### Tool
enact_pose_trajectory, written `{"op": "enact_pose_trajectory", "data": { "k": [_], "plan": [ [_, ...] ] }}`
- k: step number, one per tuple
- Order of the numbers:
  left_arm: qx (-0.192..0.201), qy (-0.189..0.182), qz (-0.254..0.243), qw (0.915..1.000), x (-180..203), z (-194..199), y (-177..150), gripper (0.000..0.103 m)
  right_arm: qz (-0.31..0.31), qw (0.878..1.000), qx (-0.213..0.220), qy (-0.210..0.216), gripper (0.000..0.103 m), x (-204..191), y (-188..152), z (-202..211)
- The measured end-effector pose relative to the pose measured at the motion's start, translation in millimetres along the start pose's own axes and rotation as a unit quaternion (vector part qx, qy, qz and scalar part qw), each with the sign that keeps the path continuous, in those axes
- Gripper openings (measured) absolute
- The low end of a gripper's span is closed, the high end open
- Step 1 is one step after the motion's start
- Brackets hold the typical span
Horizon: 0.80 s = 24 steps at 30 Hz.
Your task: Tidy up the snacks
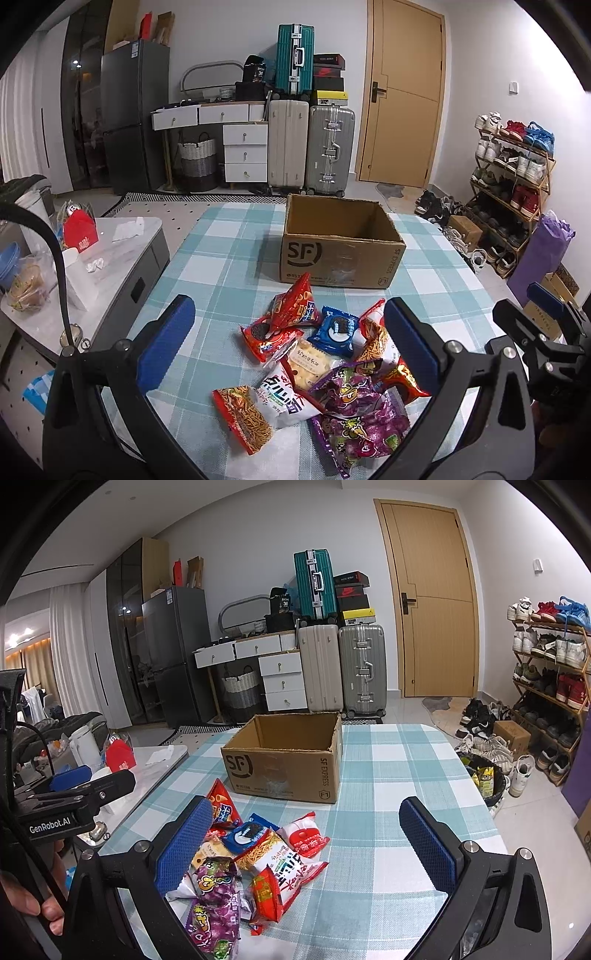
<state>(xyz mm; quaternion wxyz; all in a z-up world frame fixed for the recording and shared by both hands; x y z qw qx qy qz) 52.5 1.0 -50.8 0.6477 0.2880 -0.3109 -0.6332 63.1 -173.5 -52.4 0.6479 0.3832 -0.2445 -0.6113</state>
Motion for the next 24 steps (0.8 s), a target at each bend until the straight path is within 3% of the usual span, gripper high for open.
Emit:
{"op": "enact_pose_trajectory", "data": {
  "k": [24],
  "plan": [
    [-0.011, -0.005, 0.001, 0.9999, -6.2, -6.8, -7.9, 0.102, -0.006, 1.000, -0.006, 0.009, 0.103, -2.7, -8.1, -5.7]
  ]
}}
Point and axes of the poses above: each gripper's, at about its wrist camera, not at the fingertips, and z roughly against the way its jaws point, x to its right, y to its top, the point moved 7 cm from there along -z, roughly the way its jaws point, and after that the axes turned 8 degrees about -x, right-handed, at the moved point
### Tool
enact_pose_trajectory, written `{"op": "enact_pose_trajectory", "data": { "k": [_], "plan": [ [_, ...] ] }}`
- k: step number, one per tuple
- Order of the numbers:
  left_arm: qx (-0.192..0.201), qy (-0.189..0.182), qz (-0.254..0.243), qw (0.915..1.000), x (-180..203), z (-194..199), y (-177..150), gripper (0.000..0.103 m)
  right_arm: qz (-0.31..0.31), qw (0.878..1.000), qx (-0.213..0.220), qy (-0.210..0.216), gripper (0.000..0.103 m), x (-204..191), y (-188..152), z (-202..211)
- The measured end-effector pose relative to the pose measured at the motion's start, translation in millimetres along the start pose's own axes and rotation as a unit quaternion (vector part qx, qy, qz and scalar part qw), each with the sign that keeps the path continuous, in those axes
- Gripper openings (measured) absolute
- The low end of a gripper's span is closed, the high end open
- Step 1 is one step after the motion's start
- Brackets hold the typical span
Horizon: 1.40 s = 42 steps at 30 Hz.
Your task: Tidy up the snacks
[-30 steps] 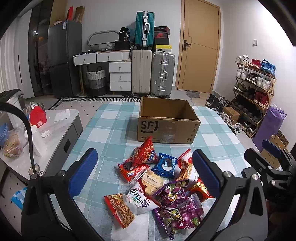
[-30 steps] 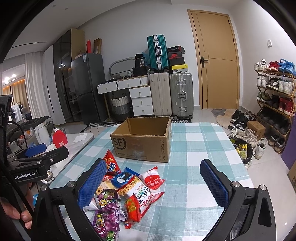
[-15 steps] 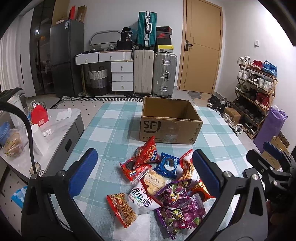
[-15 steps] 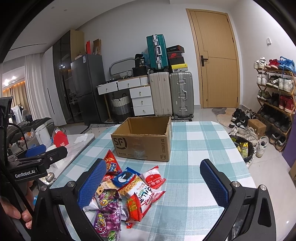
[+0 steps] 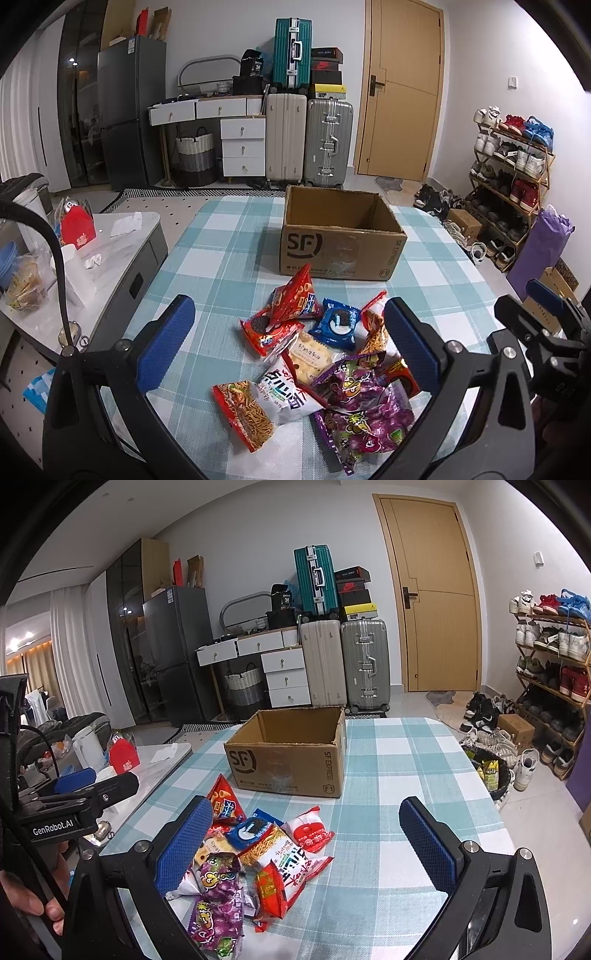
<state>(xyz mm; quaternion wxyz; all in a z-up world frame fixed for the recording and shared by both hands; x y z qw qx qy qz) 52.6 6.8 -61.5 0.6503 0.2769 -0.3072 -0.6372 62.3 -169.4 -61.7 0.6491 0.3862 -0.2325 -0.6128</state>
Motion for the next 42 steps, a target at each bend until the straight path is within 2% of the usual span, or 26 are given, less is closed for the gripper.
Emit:
{"op": "enact_pose_trajectory", "data": {
  "k": [10, 15, 21, 27, 36, 38, 41, 42],
  "plan": [
    [-0.010, -0.009, -0.004, 0.9999, -8.2, -9.1, -7.2, 0.102, -0.002, 1.000, -0.005, 0.001, 0.103, 2.2, -4.1, -5.2],
    [-0.026, -0.041, 0.002, 0.9988, -19.8, -19.7, -18.4, 0.102, -0.003, 1.000, -0.009, 0.004, 0.103, 3.1, -7.0, -8.2],
    [-0.081, -0.045, 0.005, 0.9957, -33.2, -52.8, -40.3, 0.102, -0.011, 1.000, -0.022, 0.011, 0.103, 6.4, -12.6, -16.9],
    [-0.109, -0.026, -0.017, 0.9935, -38.1, -78.0, -65.1, 0.102, -0.004, 0.999, -0.035, 0.017, 0.103, 2.7, -18.6, -28.7],
    [-0.150, -0.041, -0.005, 0.9878, -49.1, -116.9, -91.4, 0.102, -0.014, 0.998, -0.051, 0.023, 0.103, 7.9, -25.3, -42.6],
    [-0.164, -0.050, 0.006, 0.9852, -52.4, -128.3, -96.8, 0.101, -0.015, 0.998, -0.053, 0.025, 0.103, 8.2, -26.7, -45.3],
    [-0.174, -0.093, 0.026, 0.9799, -54.4, -141.4, -101.8, 0.093, -0.017, 0.998, -0.058, 0.030, 0.103, 7.4, -28.7, -48.1],
    [-0.175, -0.095, 0.023, 0.9797, -55.2, -145.0, -102.3, 0.091, -0.017, 0.998, -0.058, 0.031, 0.103, 7.1, -29.2, -48.5]
  ]
}}
Point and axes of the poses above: each gripper's, at about its wrist camera, not at the fingertips, and z roughly against the way its jaws point, x to its right, y to its top, the point moved 7 cm from there along -z, roughly the way its jaws point, and after that the axes turned 8 degrees about -x, right-handed, at the moved point
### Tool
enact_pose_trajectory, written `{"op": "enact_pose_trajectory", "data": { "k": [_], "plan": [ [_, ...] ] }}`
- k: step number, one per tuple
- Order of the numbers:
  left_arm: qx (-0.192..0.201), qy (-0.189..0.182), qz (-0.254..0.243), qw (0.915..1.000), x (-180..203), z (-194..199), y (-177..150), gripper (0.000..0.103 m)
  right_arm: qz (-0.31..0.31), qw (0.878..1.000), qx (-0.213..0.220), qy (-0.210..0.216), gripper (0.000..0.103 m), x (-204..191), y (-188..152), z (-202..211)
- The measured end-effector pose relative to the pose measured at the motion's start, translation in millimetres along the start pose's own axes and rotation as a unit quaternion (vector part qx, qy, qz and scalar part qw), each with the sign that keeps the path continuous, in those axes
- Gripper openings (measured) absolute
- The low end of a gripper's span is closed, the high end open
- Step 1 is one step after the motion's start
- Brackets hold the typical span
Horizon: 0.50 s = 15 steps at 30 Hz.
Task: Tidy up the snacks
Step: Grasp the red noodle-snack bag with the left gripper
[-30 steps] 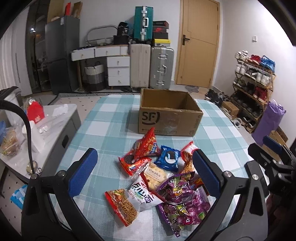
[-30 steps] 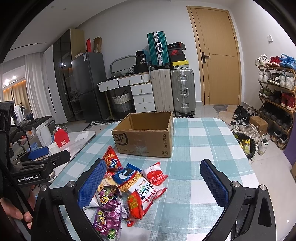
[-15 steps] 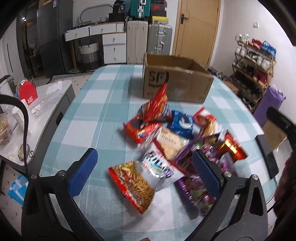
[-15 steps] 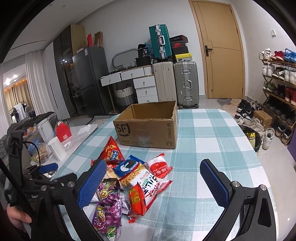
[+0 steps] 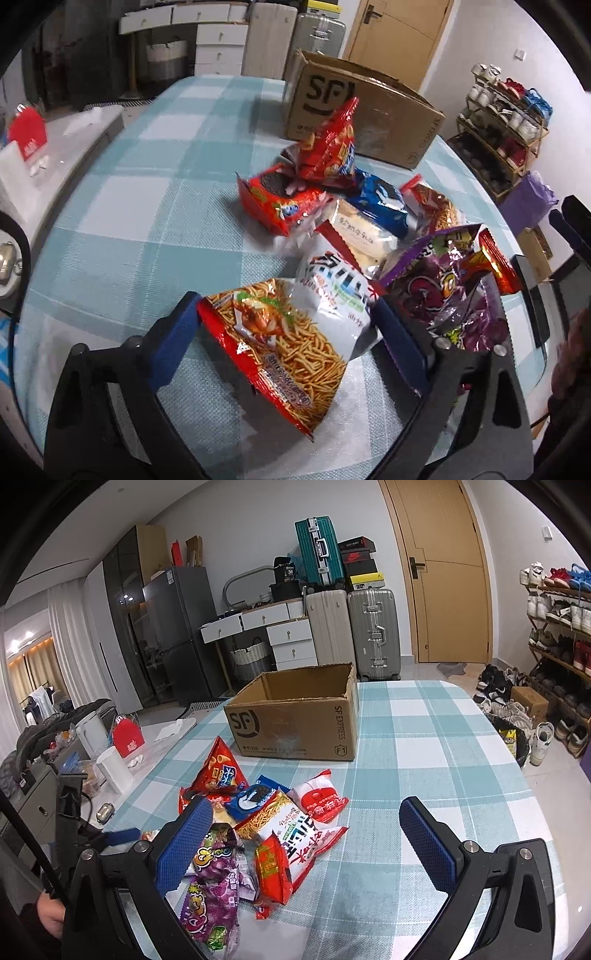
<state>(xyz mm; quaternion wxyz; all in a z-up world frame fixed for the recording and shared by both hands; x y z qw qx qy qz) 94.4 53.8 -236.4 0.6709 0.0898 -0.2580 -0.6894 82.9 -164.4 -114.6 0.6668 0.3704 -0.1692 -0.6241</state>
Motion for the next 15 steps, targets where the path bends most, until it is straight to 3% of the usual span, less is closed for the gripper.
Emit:
{"op": "enact_pose_trajectory", "data": {
  "k": [7, 10, 15],
  "plan": [
    [0.001, -0.032, -0.006, 0.9995, -2.9, -10.9, 5.6, 0.081, -0.002, 1.000, -0.006, 0.009, 0.103, -2.5, -1.9, -3.5],
    [-0.002, -0.066, -0.007, 0.9978, -0.7, -13.9, 4.2, 0.055, -0.003, 1.000, -0.008, 0.012, 0.103, -3.1, -3.0, -4.7],
    [-0.001, -0.087, -0.009, 0.9961, -6.7, -20.5, 10.8, 0.050, -0.003, 1.000, -0.010, 0.011, 0.103, -3.7, -4.5, -5.7]
  ]
}}
Point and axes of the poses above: each gripper's, at about its wrist camera, not at the fingertips, and z roughly against the way its jaws point, x to its right, y to its top, the point moved 7 cm from there along -z, roughly the way its jaws point, and after that the axes turned 8 degrees about -x, right-handed, at the moved point
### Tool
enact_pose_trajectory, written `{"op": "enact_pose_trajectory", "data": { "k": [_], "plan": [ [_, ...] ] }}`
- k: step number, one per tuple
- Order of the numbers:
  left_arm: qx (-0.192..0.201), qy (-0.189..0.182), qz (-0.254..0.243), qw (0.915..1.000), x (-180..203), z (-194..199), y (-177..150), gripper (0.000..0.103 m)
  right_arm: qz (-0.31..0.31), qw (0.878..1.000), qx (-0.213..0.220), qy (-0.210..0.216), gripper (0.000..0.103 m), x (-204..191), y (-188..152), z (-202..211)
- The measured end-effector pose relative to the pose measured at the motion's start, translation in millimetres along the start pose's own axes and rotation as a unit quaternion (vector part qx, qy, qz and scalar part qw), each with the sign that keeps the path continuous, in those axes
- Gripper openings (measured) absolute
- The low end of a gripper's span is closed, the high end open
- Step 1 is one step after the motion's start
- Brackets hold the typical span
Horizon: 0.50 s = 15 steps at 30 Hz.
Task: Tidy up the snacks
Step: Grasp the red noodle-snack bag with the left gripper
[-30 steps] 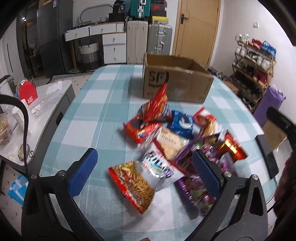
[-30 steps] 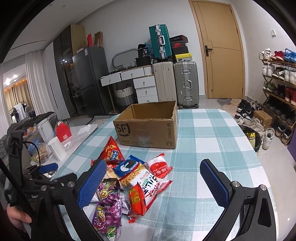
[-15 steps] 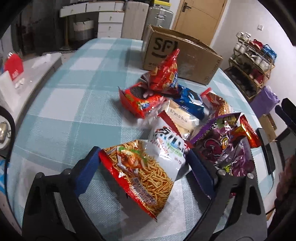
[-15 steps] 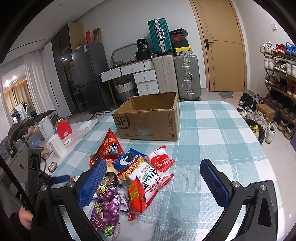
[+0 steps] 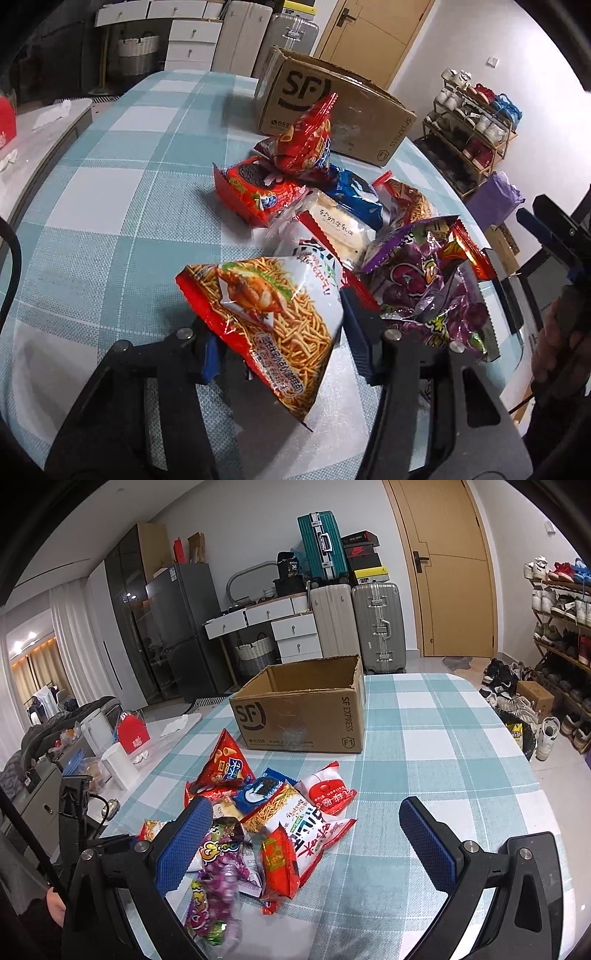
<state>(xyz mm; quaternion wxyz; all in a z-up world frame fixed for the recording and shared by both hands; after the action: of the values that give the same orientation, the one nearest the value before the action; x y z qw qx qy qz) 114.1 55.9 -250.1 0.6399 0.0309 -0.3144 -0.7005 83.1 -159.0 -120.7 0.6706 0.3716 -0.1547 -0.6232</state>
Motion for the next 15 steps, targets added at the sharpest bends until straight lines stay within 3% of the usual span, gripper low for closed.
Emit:
{"op": "enact_pose_trajectory", "data": {
  "k": [3, 15],
  "plan": [
    [0.004, -0.016, 0.010, 0.9998, -3.9, -0.2, 3.1, 0.045, -0.003, 1.000, 0.000, 0.002, 0.103, -0.9, -1.5, -0.3],
    [0.013, -0.010, 0.017, 0.9997, 0.4, 16.4, -14.6, 0.044, 0.001, 1.000, -0.001, 0.003, 0.103, -4.2, -4.2, -1.5]
  ]
}}
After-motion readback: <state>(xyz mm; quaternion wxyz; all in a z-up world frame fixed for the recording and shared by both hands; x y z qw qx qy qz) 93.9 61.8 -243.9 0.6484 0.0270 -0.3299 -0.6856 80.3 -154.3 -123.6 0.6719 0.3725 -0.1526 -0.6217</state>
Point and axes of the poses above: each gripper's, at about its wrist camera, not at the fingertips, and z roughly against the way its jaws point, x to its right, y to its top, the point moved 7 cm from there along -z, roughly the way its jaws point, and after that the axes turned 8 degrees about -x, right-handed, at the moved point
